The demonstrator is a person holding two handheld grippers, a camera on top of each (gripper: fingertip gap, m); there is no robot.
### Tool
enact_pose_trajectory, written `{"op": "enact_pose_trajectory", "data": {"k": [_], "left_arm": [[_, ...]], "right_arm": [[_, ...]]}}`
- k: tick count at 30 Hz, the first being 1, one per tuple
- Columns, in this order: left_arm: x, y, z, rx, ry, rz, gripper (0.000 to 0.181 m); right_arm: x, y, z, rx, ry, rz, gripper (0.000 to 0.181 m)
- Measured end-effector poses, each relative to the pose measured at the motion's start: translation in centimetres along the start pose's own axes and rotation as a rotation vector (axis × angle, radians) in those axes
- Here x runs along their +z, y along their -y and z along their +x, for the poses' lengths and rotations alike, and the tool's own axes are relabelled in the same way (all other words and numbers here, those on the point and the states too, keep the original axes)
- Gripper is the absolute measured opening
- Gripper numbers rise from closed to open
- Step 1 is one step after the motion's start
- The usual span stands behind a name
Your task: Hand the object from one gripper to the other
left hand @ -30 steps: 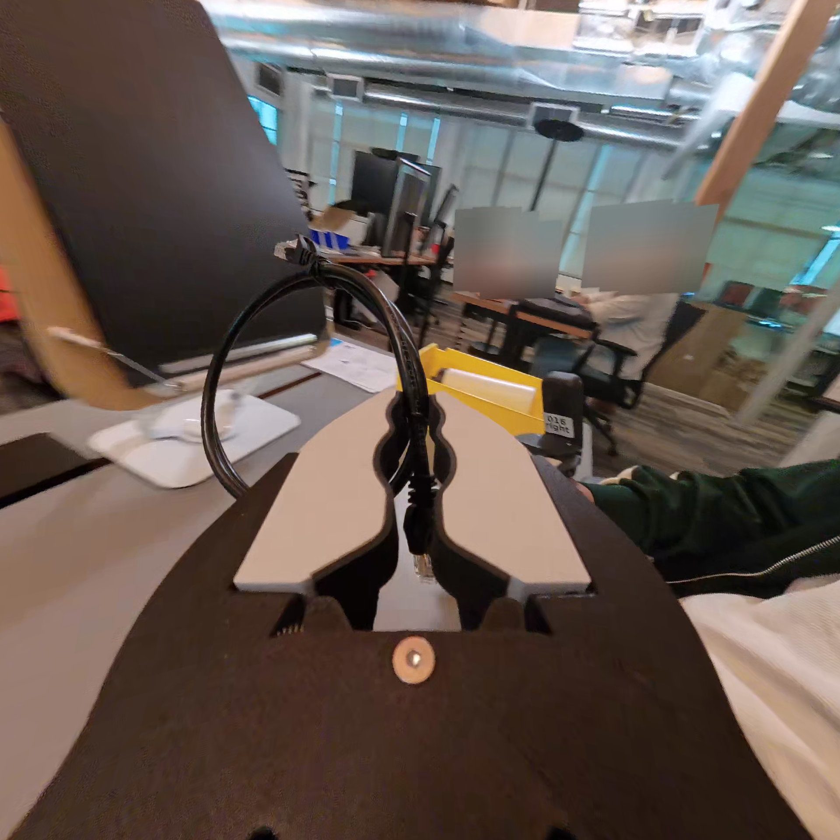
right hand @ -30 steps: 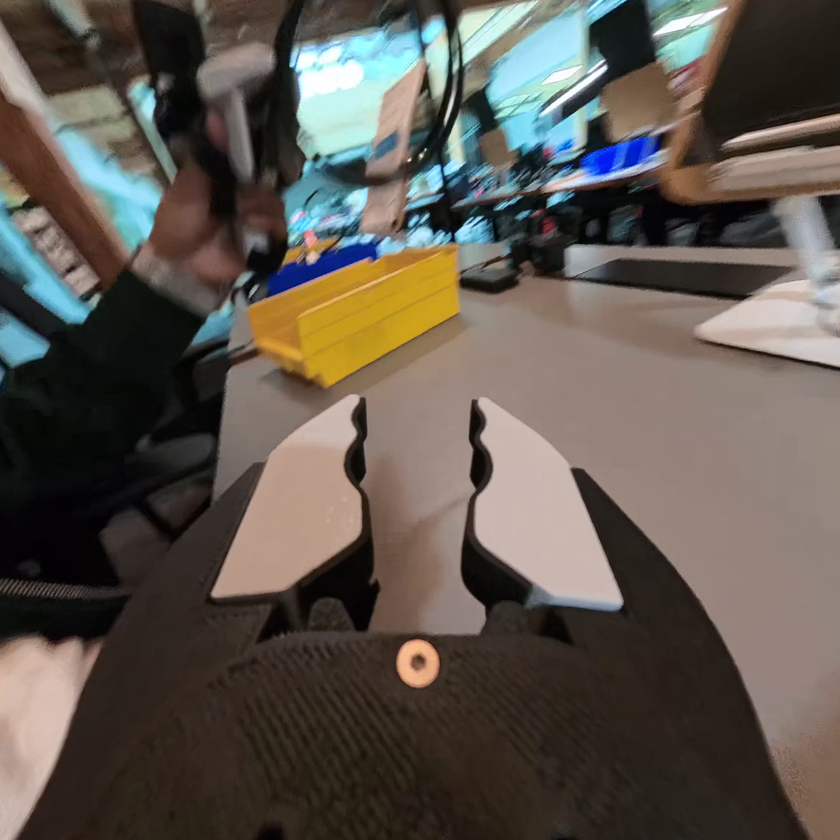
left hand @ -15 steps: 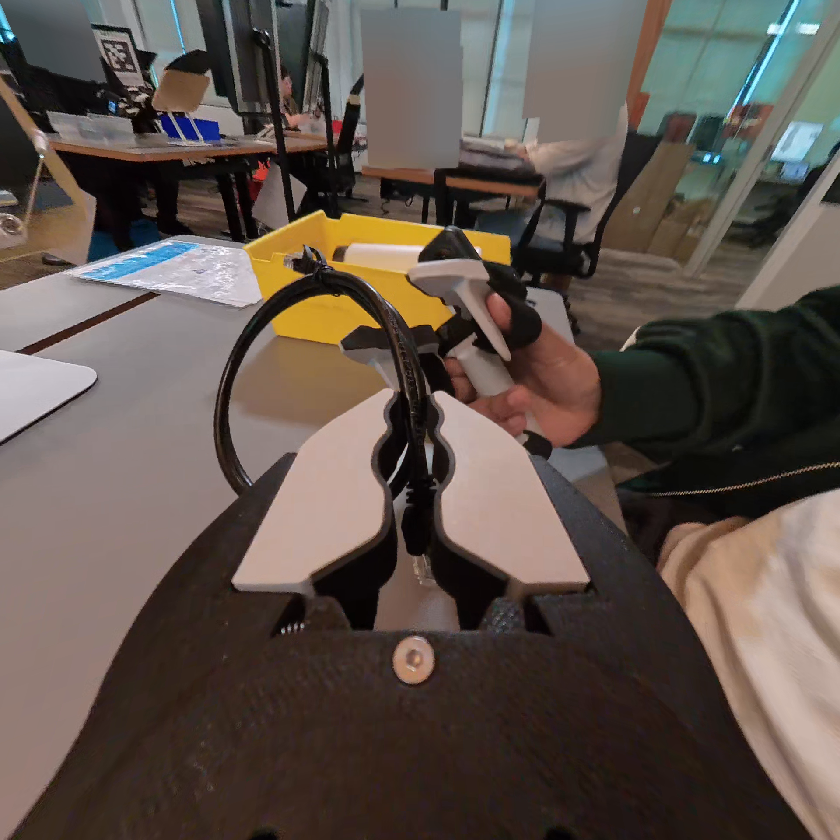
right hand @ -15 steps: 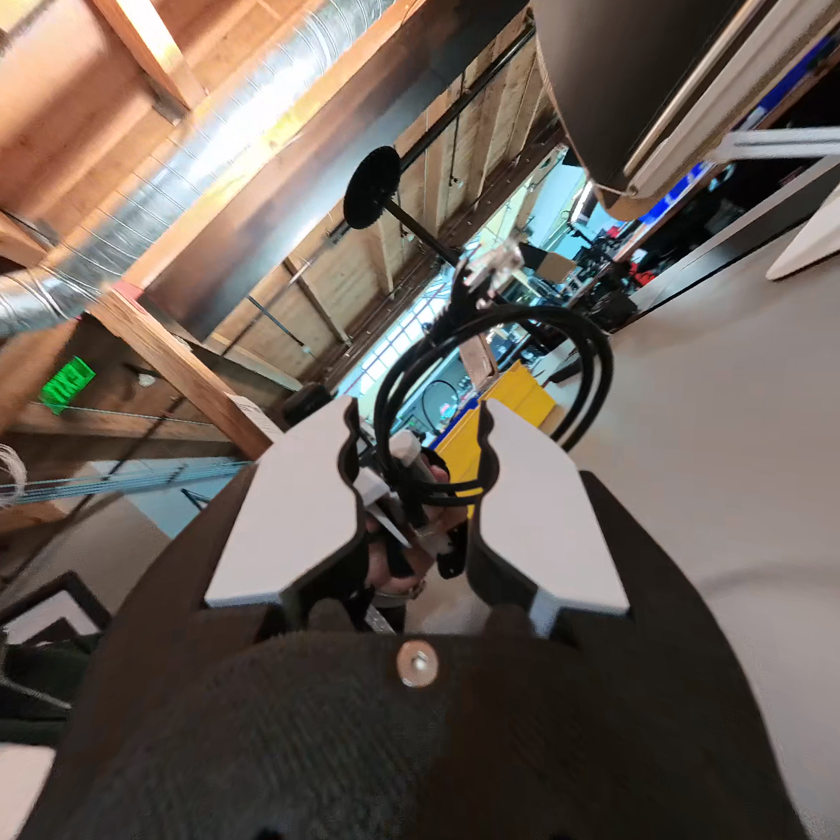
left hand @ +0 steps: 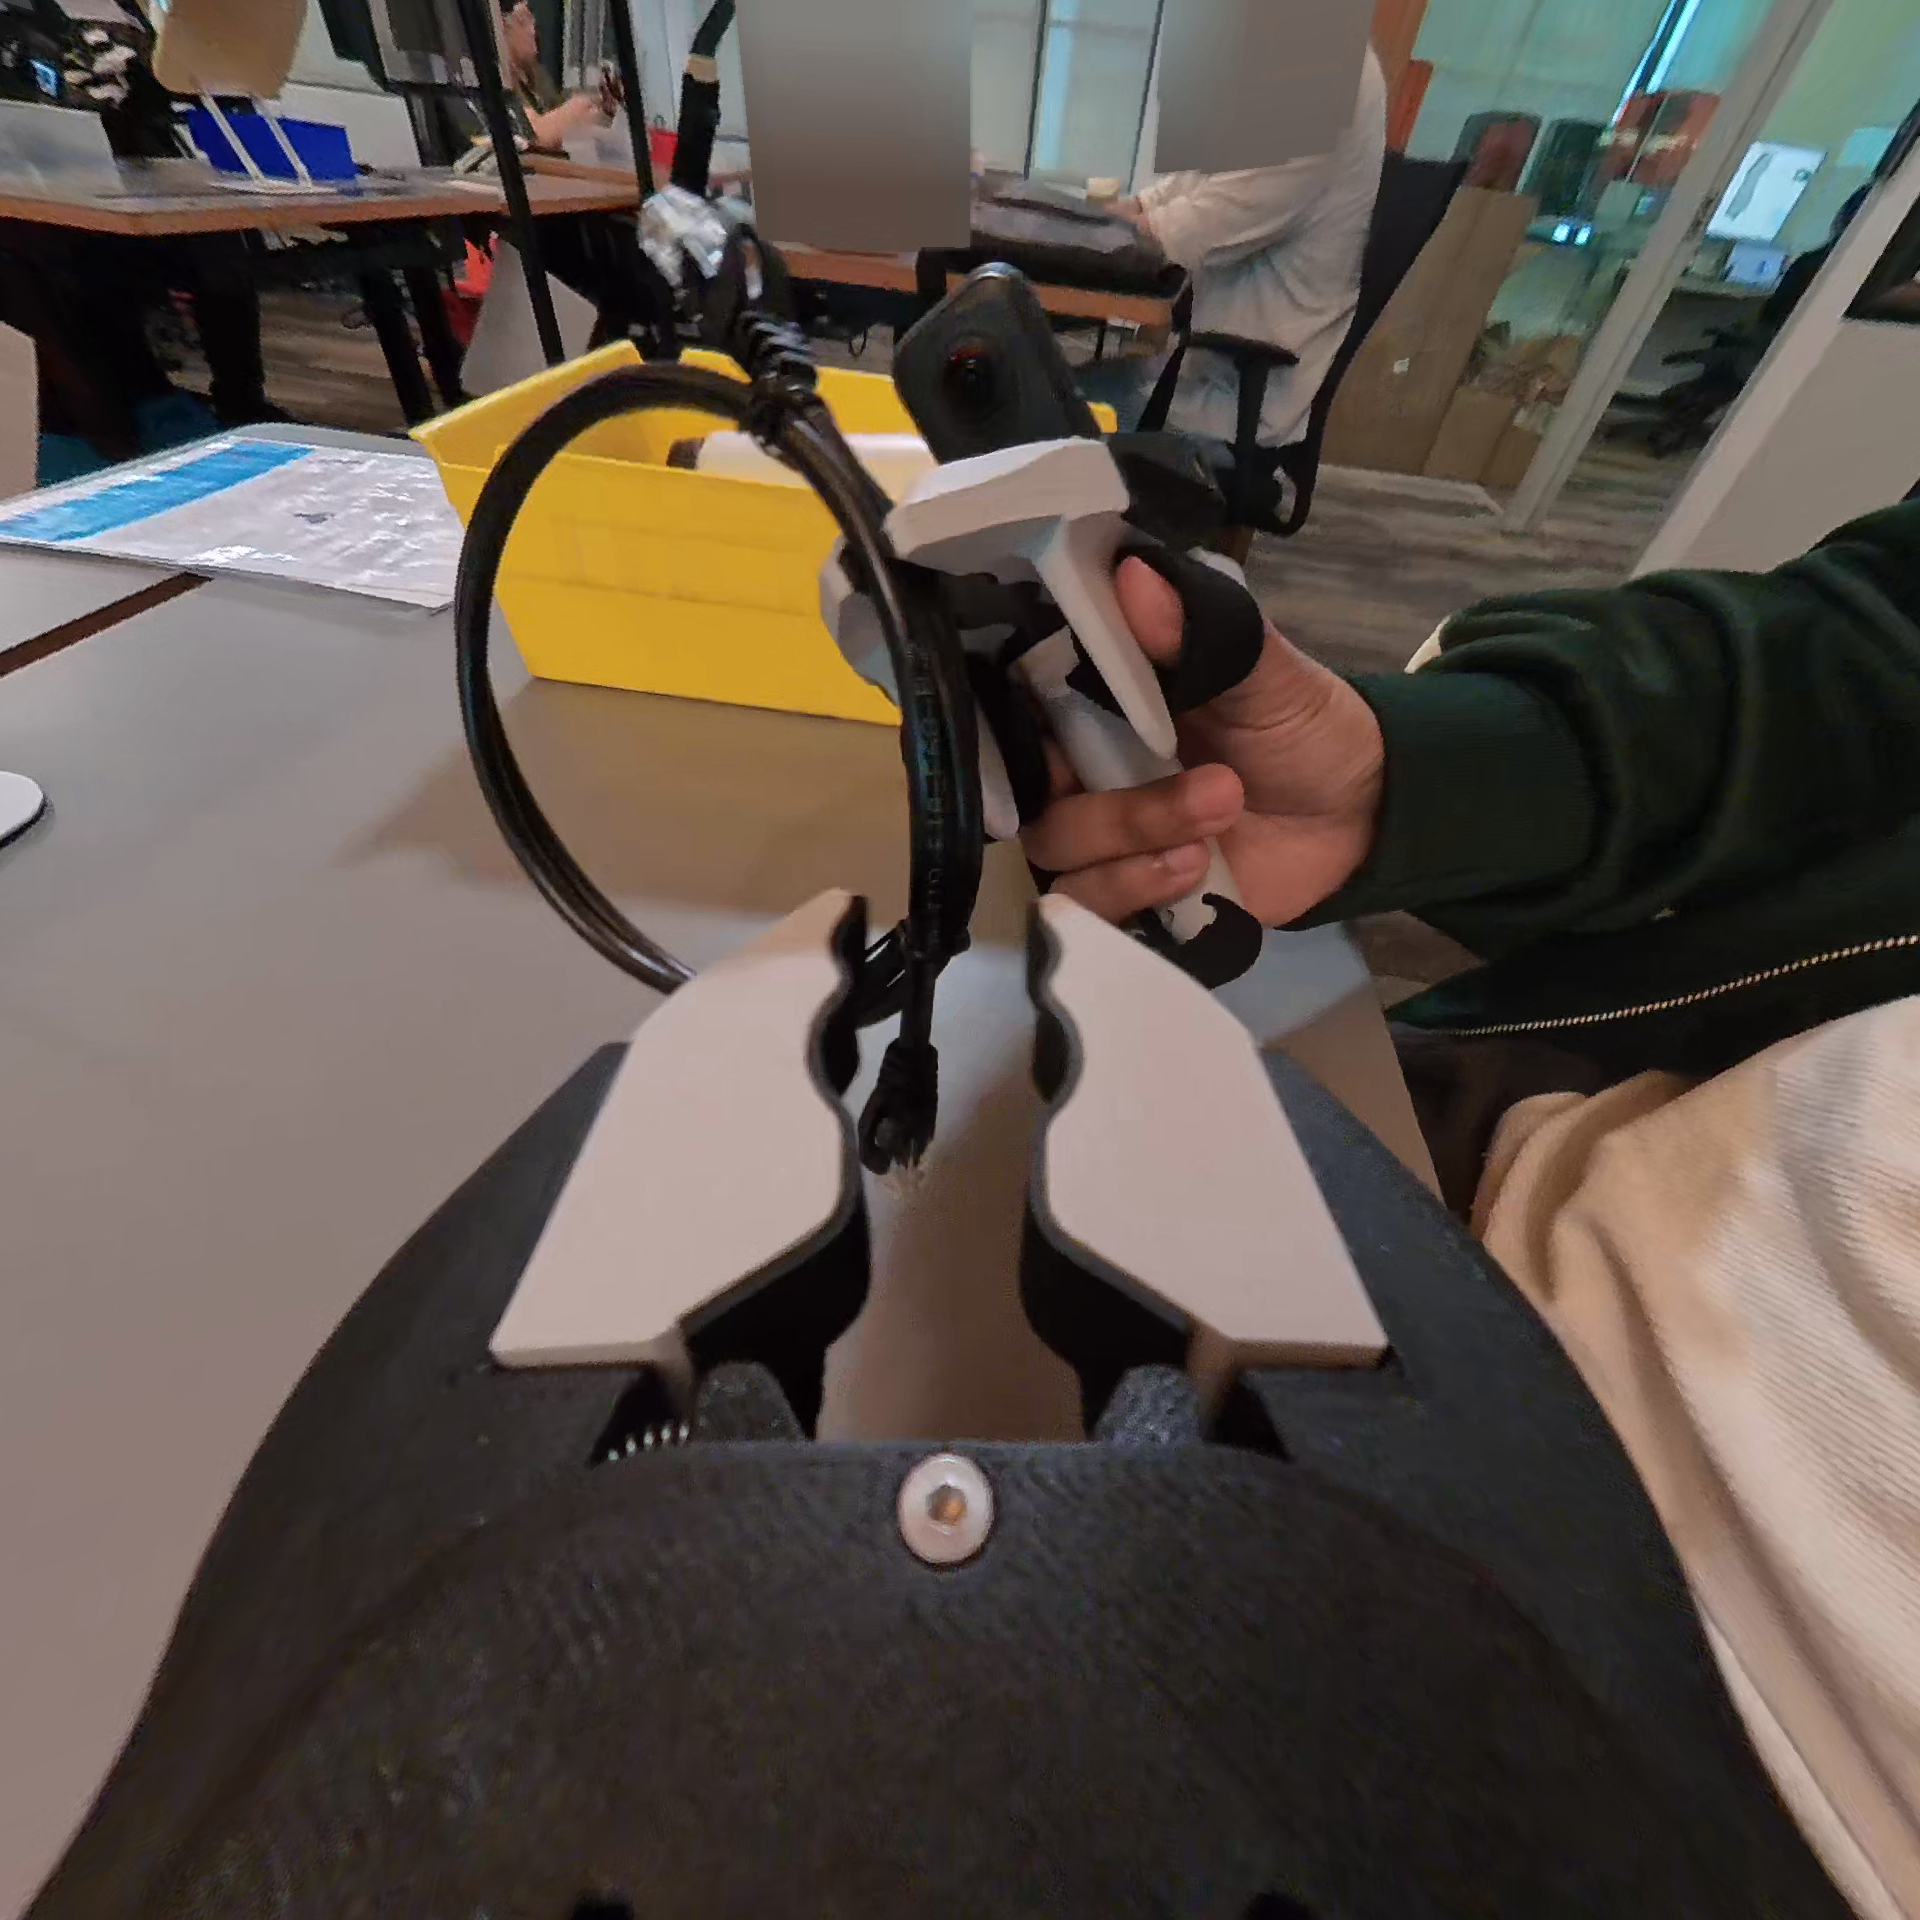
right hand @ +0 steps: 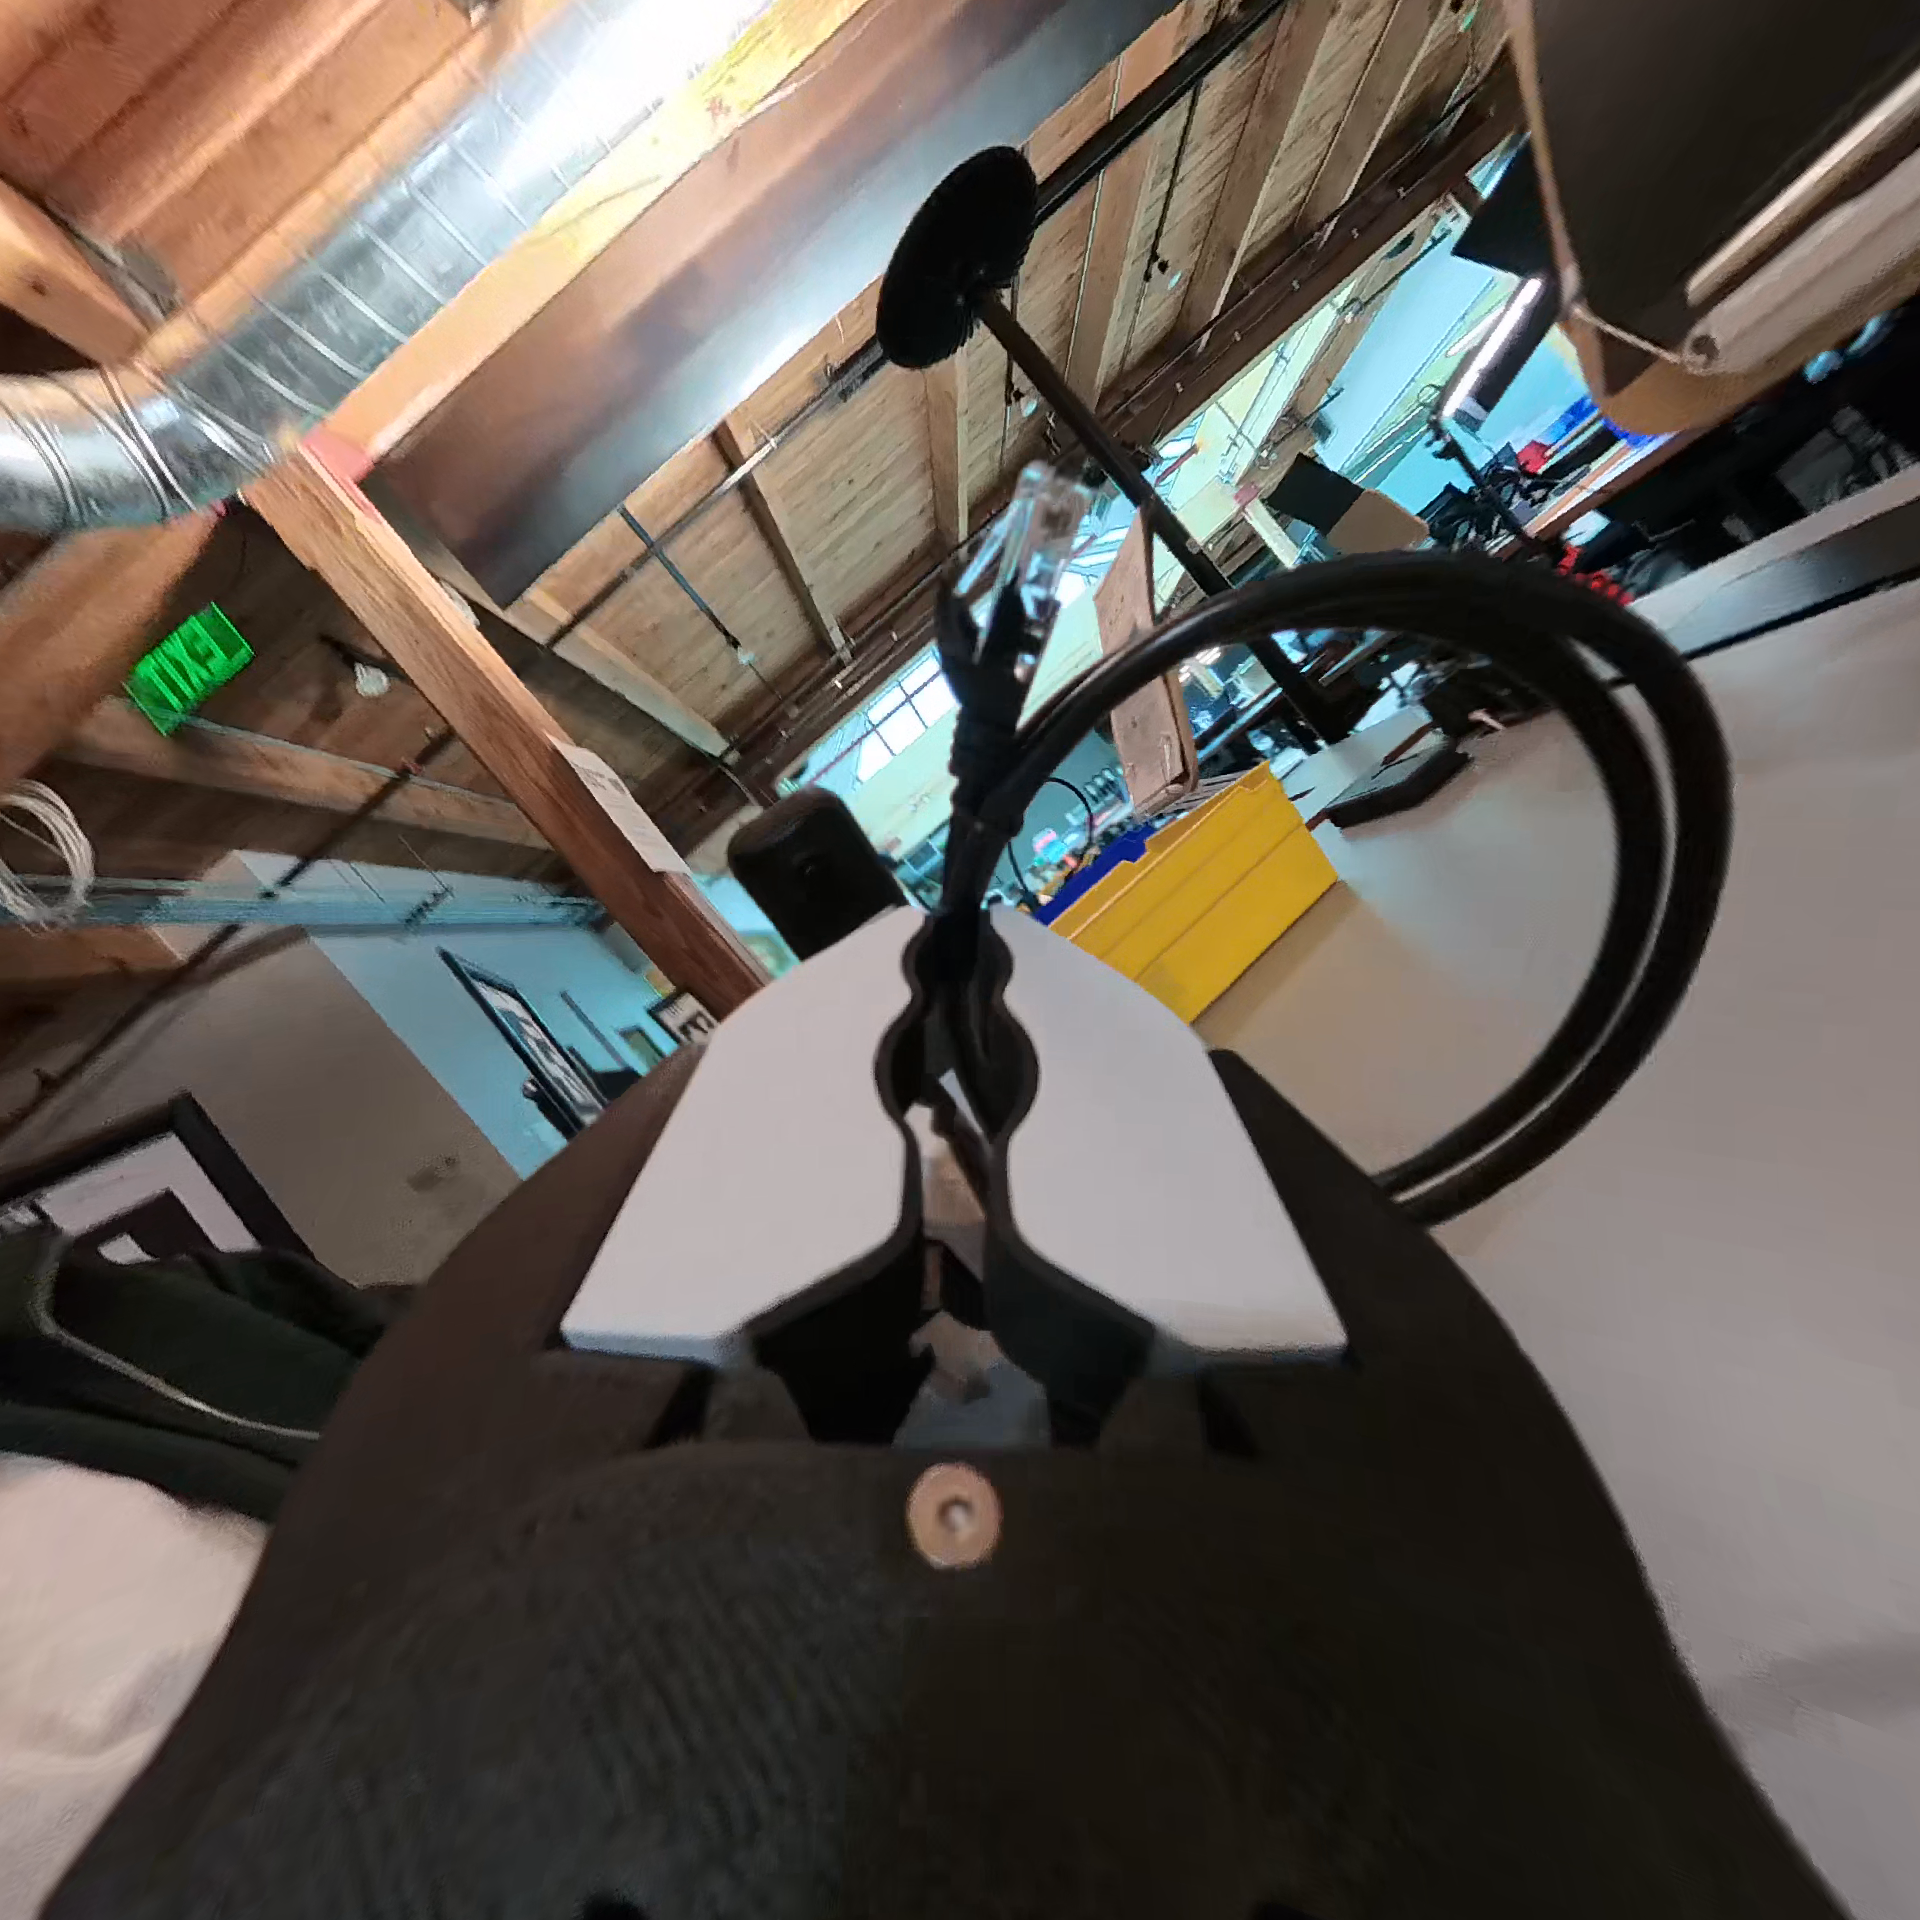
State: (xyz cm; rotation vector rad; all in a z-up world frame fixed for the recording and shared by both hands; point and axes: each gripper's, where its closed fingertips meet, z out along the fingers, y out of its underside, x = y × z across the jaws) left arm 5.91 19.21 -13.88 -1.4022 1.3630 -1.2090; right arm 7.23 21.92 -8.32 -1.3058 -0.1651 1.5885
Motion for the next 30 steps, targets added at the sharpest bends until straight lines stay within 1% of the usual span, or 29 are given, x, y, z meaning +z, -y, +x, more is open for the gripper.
{"op": "enact_pose_trajectory", "data": {"k": [1,4,5,7,8,9,10,12,15,18,24,25,27,30], "left_arm": [[-0.1,0.2,0.0,-0.012,-0.006,0.017,0.041],[-0.6,1.3,-0.2,-0.046,-0.031,0.106,0.066],[-0.9,1.7,-0.2,-0.073,-0.047,0.145,0.070],[-1.7,2.5,-1.0,-0.156,-0.057,0.220,0.063],[-2.3,2.5,-2.5,-0.205,0.009,0.246,0.059],[-3.0,2.2,-4.3,-0.243,0.103,0.262,0.060],[-3.8,2.1,-5.6,-0.256,0.167,0.286,0.064],[-5.0,2.2,-6.4,-0.243,0.195,0.303,0.063],[-5.7,2.1,-6.4,-0.171,0.203,0.232,0.053],[-5.3,1.7,-5.9,-0.102,0.207,0.169,0.046],[-3.3,0.6,-4.8,-0.123,0.165,0.101,0.038],[-3.1,0.3,-4.8,-0.120,0.168,0.086,0.033],[-3.0,-0.2,-4.7,-0.111,0.166,0.056,0.010],[-3.2,0.0,-4.7,-0.124,0.166,0.052,0.008]], "right_arm": [[0.1,0.0,-0.3,-0.041,-0.005,-0.015,0.005],[0.2,0.2,-0.9,-0.189,-0.038,-0.069,0.005],[0.2,0.0,-1.0,-0.254,-0.051,-0.100,0.006],[0.6,-0.8,-1.6,-0.391,-0.043,-0.185,0.006],[0.8,-1.6,-2.4,-0.451,0.012,-0.227,0.005],[1.0,-2.5,-3.3,-0.478,0.073,-0.262,0.006],[1.2,-3.1,-4.0,-0.465,0.120,-0.282,0.006],[1.4,-4.0,-5.1,-0.390,0.211,-0.298,0.006],[1.2,-4.5,-6.0,-0.278,0.298,-0.316,0.006],[1.2,-4.9,-6.1,-0.212,0.330,-0.335,0.006],[1.6,-6.5,-6.3,-0.202,0.341,-0.385,0.006],[1.6,-6.8,-6.5,-0.197,0.349,-0.393,0.006],[1.7,-7.2,-6.6,-0.196,0.356,-0.408,0.006],[1.8,-8.1,-6.6,-0.226,0.352,-0.435,0.006]]}}
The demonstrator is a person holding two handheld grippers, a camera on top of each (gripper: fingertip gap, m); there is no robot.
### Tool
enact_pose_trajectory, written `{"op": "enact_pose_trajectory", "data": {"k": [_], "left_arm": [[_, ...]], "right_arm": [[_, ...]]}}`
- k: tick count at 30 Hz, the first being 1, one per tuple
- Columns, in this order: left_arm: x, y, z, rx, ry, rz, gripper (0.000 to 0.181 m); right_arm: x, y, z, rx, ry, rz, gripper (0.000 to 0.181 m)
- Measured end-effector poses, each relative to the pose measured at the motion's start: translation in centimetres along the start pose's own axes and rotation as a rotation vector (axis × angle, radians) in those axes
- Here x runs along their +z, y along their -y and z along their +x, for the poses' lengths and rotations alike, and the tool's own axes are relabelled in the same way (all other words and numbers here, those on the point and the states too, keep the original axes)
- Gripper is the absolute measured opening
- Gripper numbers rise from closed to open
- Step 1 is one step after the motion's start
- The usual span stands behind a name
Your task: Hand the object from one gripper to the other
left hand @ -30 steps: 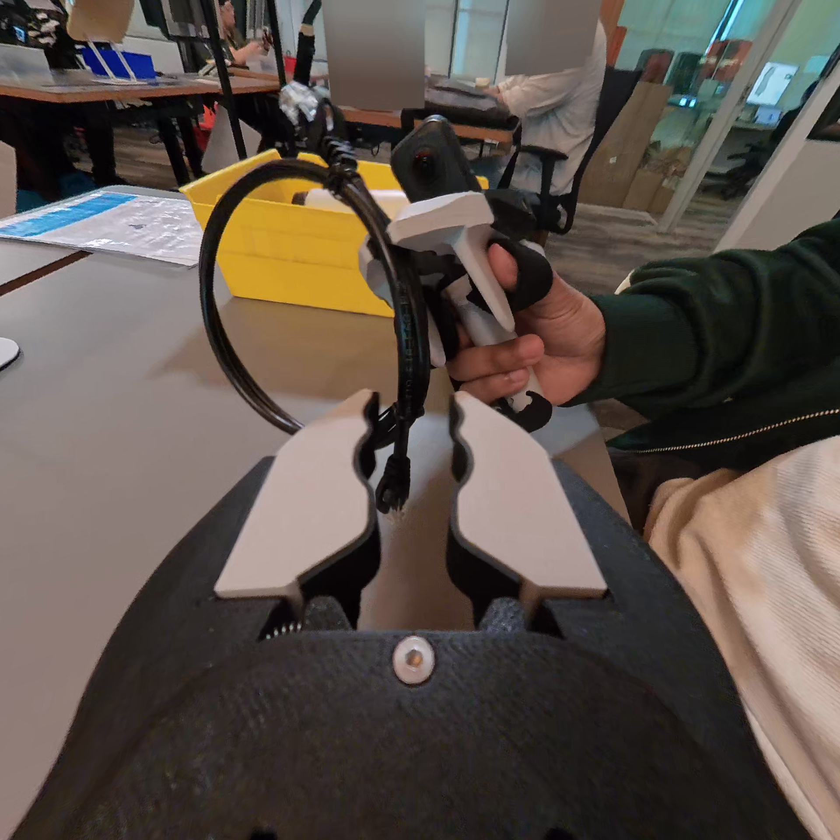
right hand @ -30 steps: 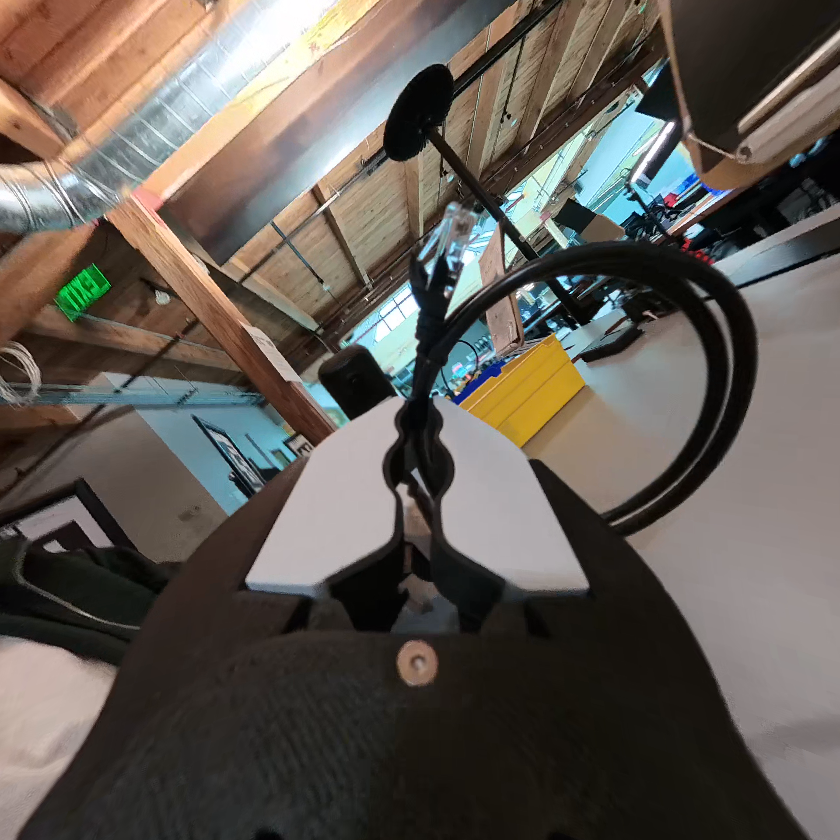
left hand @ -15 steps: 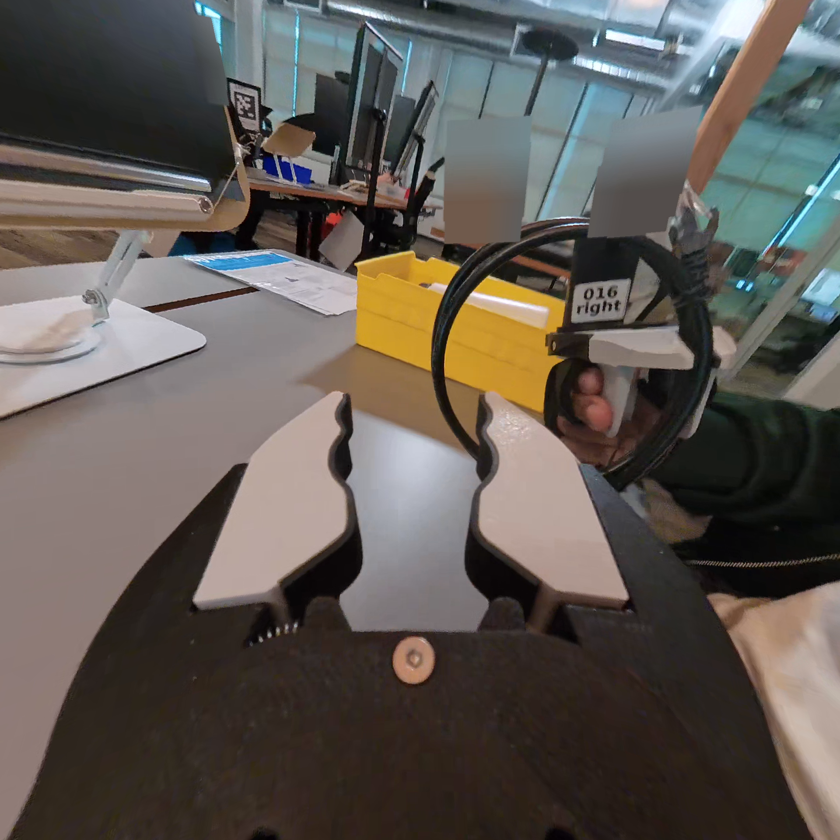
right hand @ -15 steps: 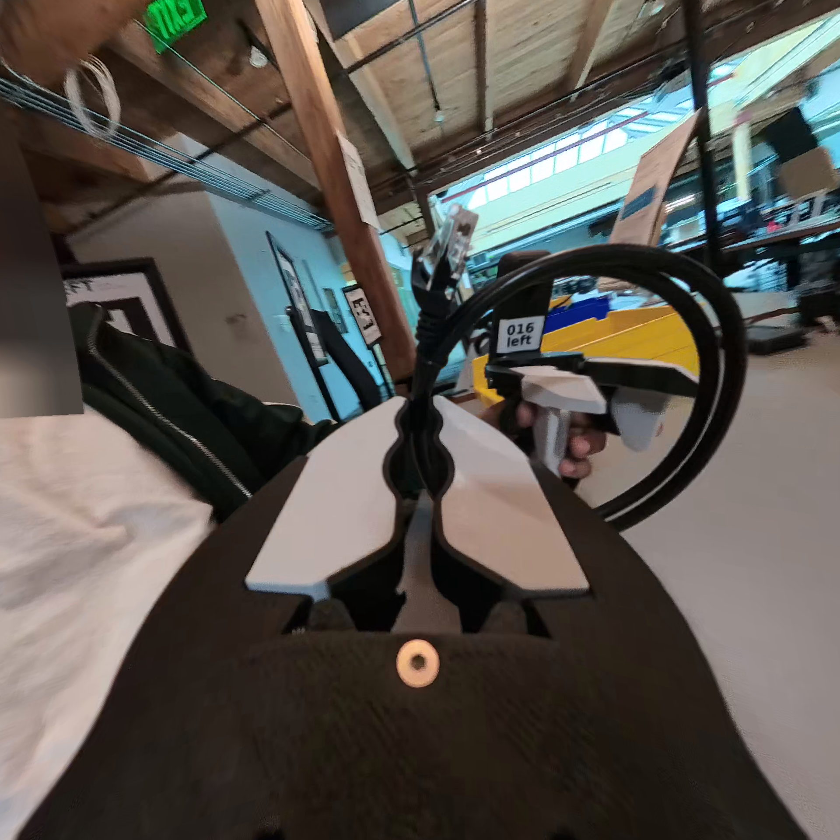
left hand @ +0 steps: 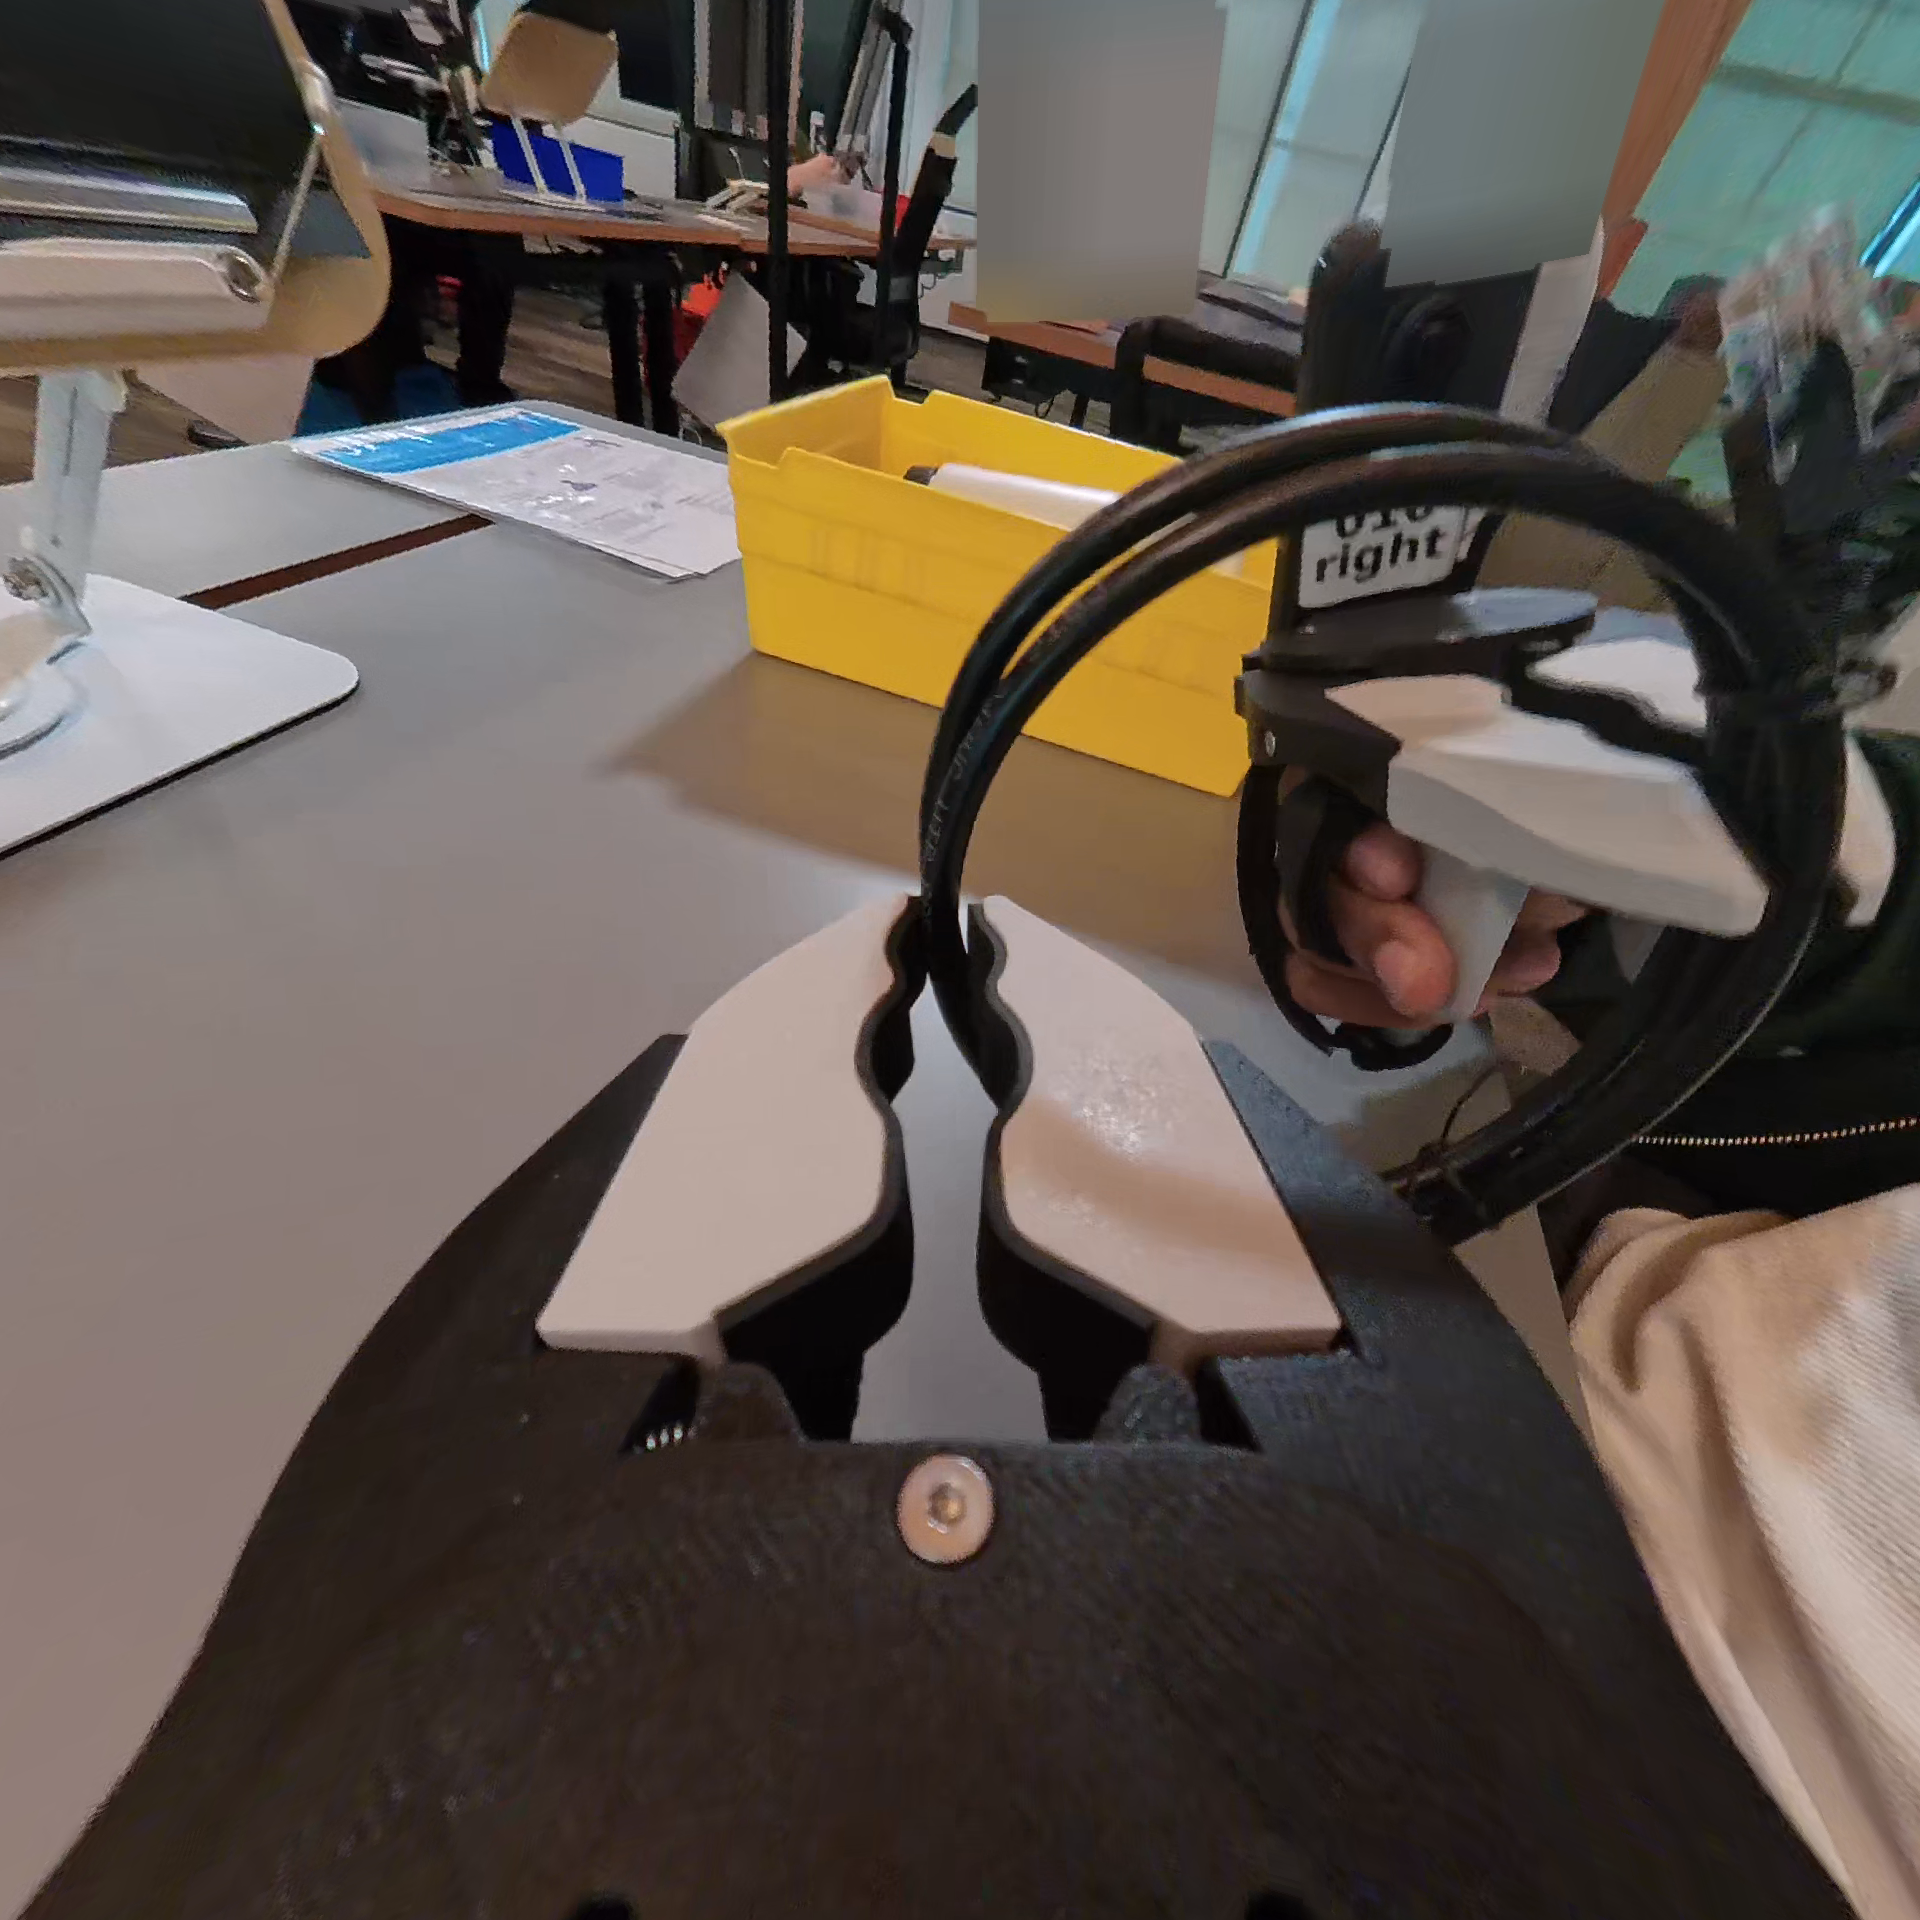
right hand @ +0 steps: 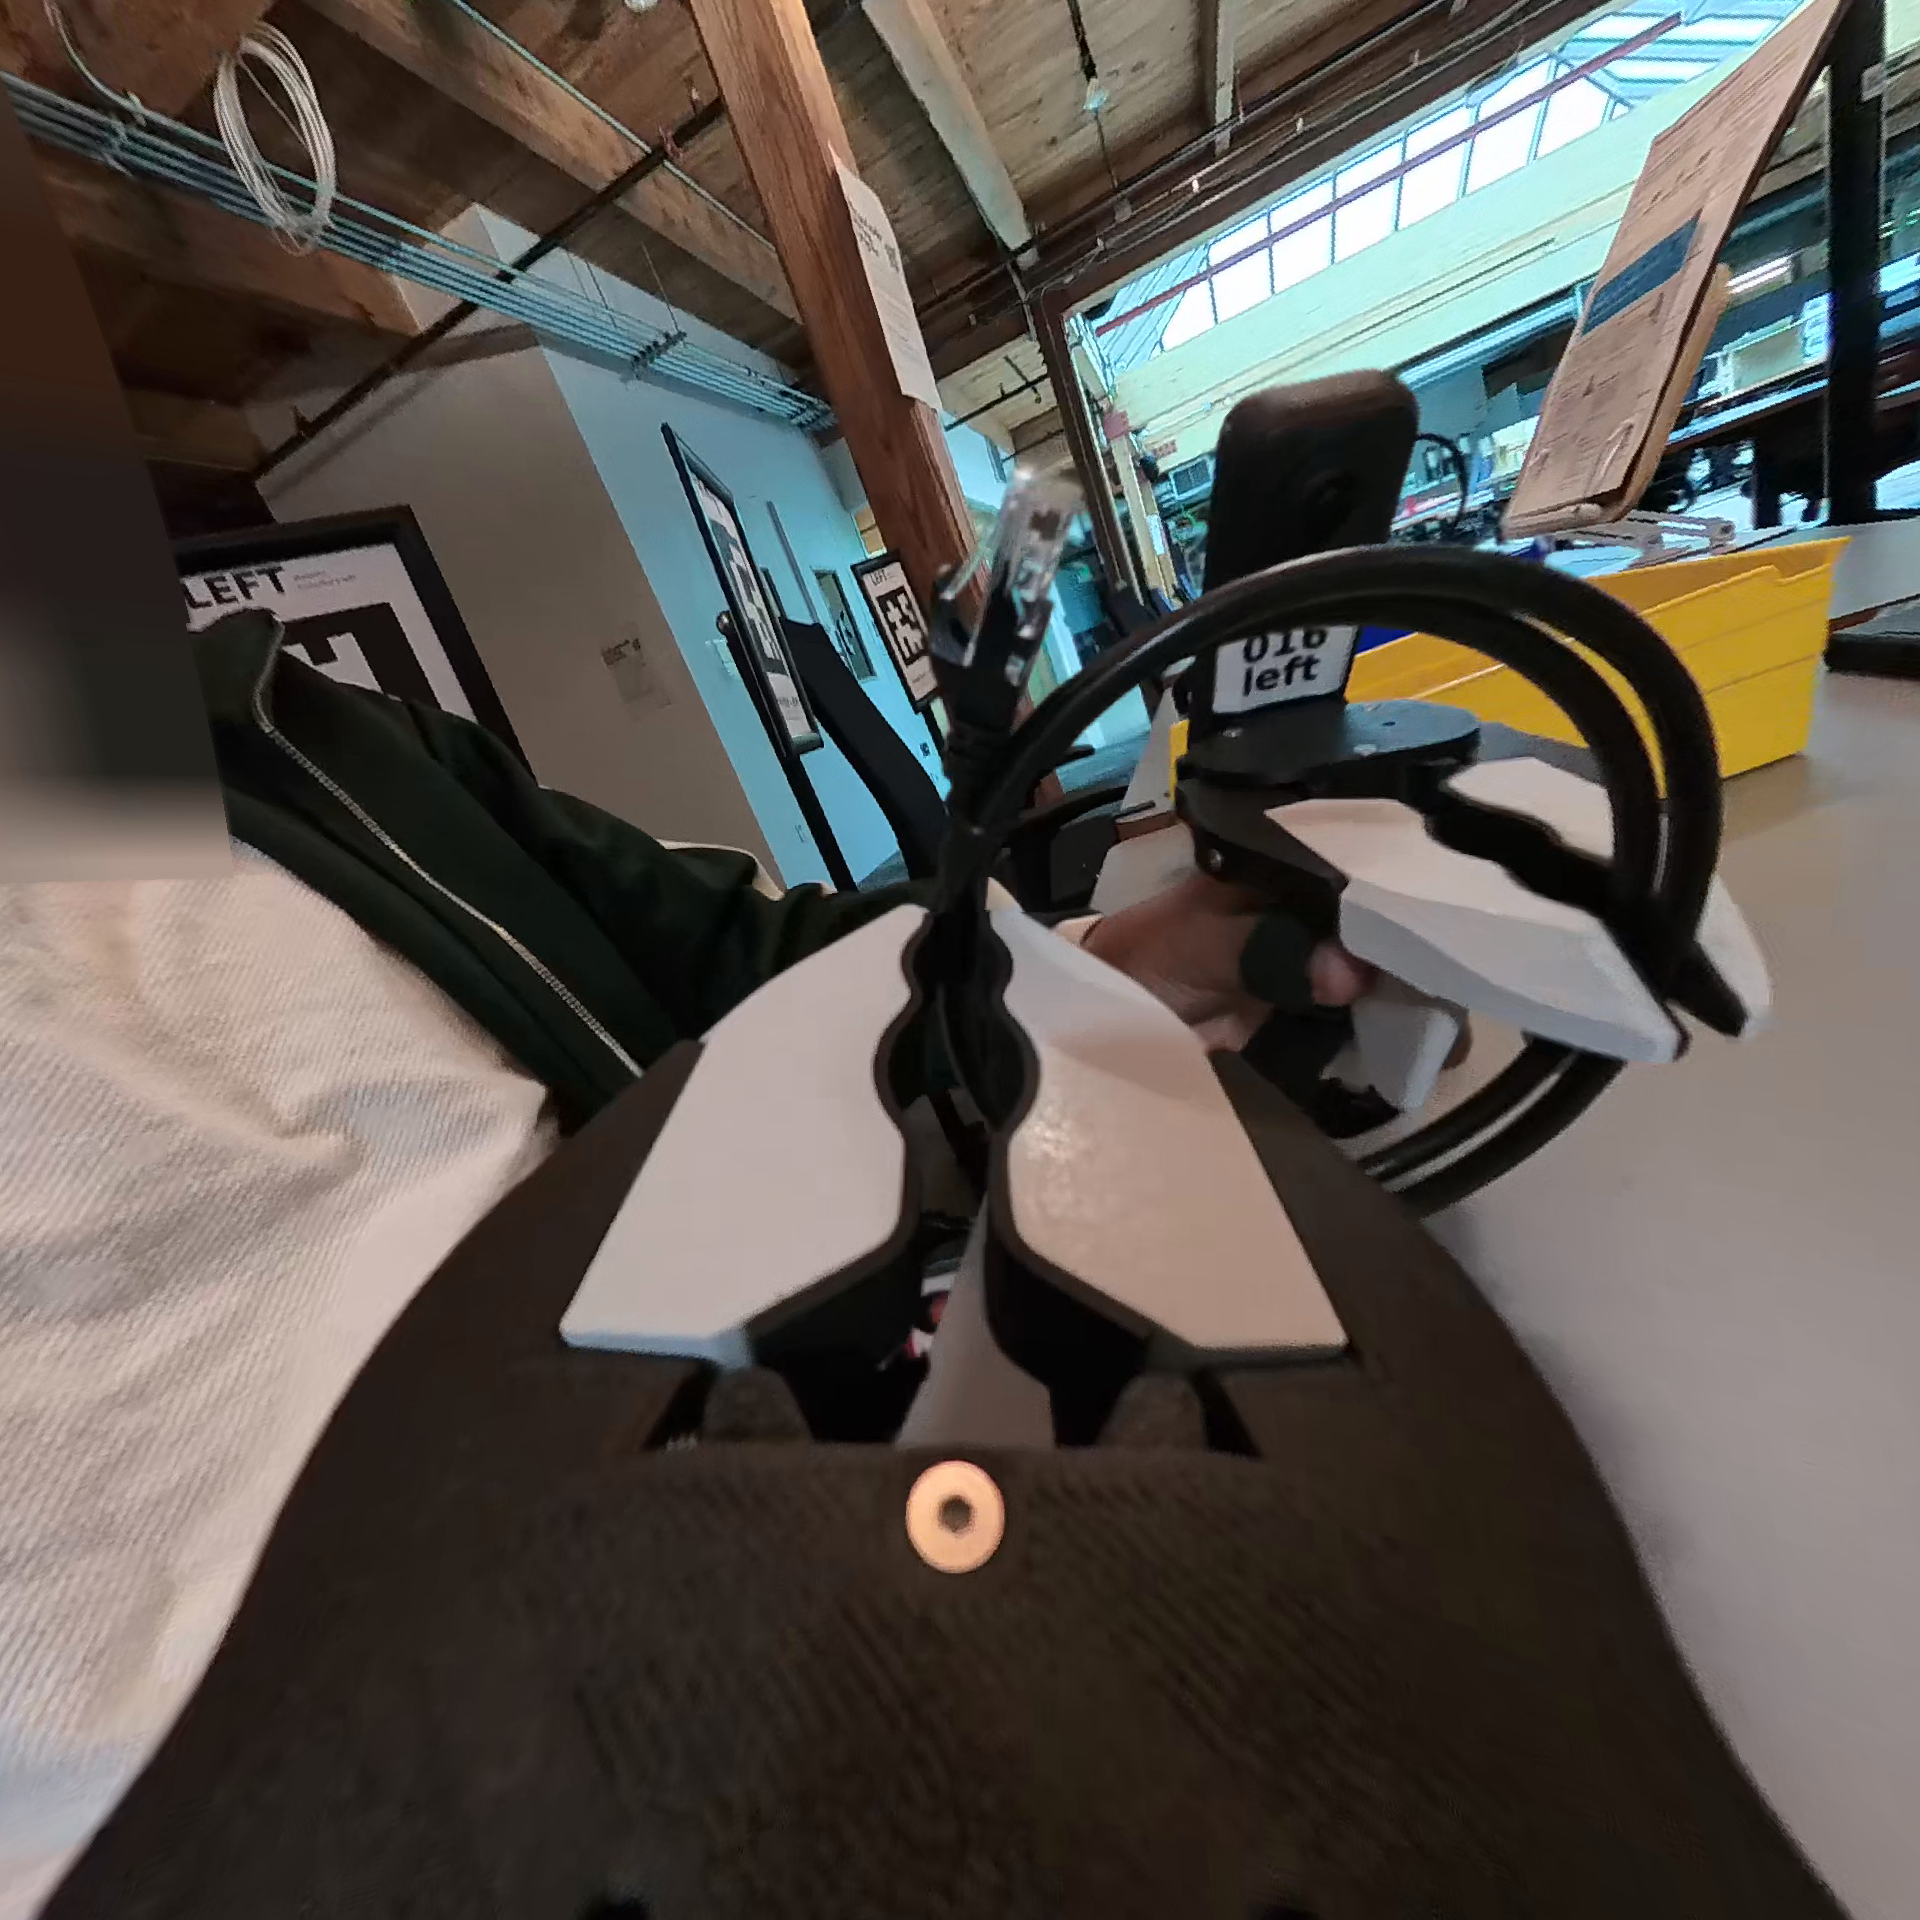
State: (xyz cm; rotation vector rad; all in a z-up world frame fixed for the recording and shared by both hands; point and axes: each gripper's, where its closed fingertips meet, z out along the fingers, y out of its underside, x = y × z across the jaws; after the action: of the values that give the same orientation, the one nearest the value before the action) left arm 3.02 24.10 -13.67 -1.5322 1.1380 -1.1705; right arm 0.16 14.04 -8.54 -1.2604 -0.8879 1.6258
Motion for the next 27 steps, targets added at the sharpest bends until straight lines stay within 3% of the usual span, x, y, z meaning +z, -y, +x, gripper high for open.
{"op": "enact_pose_trajectory", "data": {"k": [3,7,9,14,20,25,27], "left_arm": [[-0.7,1.1,-0.3,-0.048,-0.007,0.054,0.006],[-1.8,1.8,-1.2,-0.019,0.034,0.078,0.006],[-2.6,2.7,-1.5,0.005,0.054,0.106,0.006],[-3.7,3.5,-1.9,0.066,0.085,0.127,0.006],[-3.1,3.3,-1.1,-0.012,-0.007,0.165,0.006],[-2.1,3.2,1.9,-0.215,-0.278,0.179,0.005],[-1.5,2.7,2.8,-0.272,-0.344,0.157,0.005]], "right_arm": [[0.4,-0.7,0.2,-0.045,-0.019,-0.027,0.010],[0.6,0.1,1.0,-0.058,-0.072,0.055,0.065],[0.4,0.3,1.7,-0.051,-0.112,0.070,0.077],[-1.4,2.3,3.1,-0.098,-0.229,0.172,0.079],[-3.5,4.2,3.8,-0.119,-0.304,0.281,0.076],[-4.1,4.6,4.3,-0.197,-0.382,0.280,0.074],[-4.4,4.6,4.5,-0.282,-0.439,0.251,0.065]]}}
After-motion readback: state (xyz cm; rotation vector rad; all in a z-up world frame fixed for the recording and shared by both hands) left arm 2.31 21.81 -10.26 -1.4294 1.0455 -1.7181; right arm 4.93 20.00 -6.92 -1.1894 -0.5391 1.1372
